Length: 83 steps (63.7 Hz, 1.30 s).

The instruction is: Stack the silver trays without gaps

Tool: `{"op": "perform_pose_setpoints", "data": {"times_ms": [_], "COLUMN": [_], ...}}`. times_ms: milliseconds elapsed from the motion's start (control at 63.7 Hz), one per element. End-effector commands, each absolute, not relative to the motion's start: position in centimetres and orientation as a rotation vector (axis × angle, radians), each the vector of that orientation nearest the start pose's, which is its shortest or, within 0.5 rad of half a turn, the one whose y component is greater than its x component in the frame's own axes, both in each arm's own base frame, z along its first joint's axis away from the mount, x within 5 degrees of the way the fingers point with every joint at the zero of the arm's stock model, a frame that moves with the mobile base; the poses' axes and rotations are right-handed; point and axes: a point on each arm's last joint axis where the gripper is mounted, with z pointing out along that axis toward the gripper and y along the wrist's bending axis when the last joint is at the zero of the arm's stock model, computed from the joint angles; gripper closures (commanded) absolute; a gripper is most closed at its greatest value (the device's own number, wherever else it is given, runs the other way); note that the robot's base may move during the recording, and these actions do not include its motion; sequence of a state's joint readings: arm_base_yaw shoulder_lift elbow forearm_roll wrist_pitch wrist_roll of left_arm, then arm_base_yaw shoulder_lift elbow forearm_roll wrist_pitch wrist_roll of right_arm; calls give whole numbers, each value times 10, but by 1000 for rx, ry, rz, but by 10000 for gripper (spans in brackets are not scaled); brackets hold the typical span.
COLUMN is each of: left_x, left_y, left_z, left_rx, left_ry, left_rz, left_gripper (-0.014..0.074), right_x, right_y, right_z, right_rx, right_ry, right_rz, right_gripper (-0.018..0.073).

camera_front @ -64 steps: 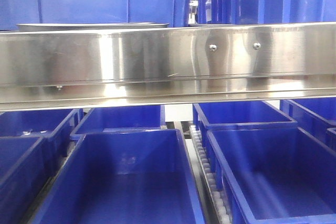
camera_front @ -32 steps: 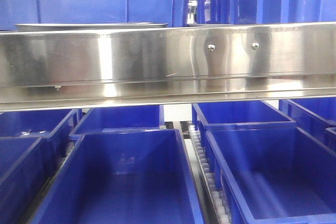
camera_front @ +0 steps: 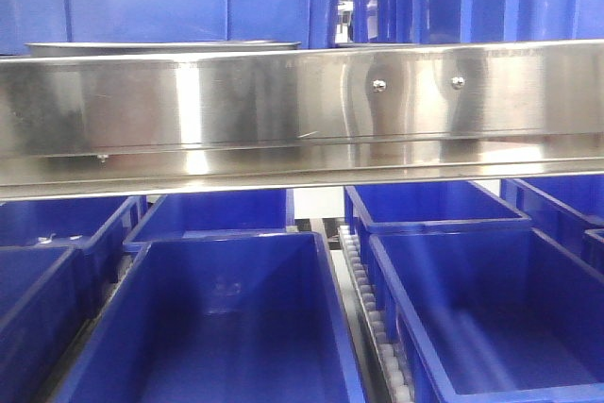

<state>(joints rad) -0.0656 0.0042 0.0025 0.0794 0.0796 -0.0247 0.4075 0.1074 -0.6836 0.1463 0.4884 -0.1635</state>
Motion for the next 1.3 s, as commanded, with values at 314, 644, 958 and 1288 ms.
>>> {"op": "perform_pose_setpoints", "data": {"times_ms": [314, 644, 958, 1288], "left_x": [56, 56, 56, 56], "left_y": [-3, -5, -5, -5], "left_z": [208, 208, 208, 208], "left_rx": [63, 107, 107, 107], "left_ry": [1544, 1540, 1537, 1537], "left_rz": [-32, -47, -48, -48], "left_gripper": [584, 584, 584, 584], "right_x": [-6, -6, -6, -6], "right_y": [4, 4, 4, 4], "right_z": [381, 381, 381, 381], "right_rx": [-359, -359, -359, -359], "right_ry": [1335, 1335, 1335, 1335], "right_rz": [341, 341, 341, 341], "right_gripper": [637, 637, 637, 637]}}
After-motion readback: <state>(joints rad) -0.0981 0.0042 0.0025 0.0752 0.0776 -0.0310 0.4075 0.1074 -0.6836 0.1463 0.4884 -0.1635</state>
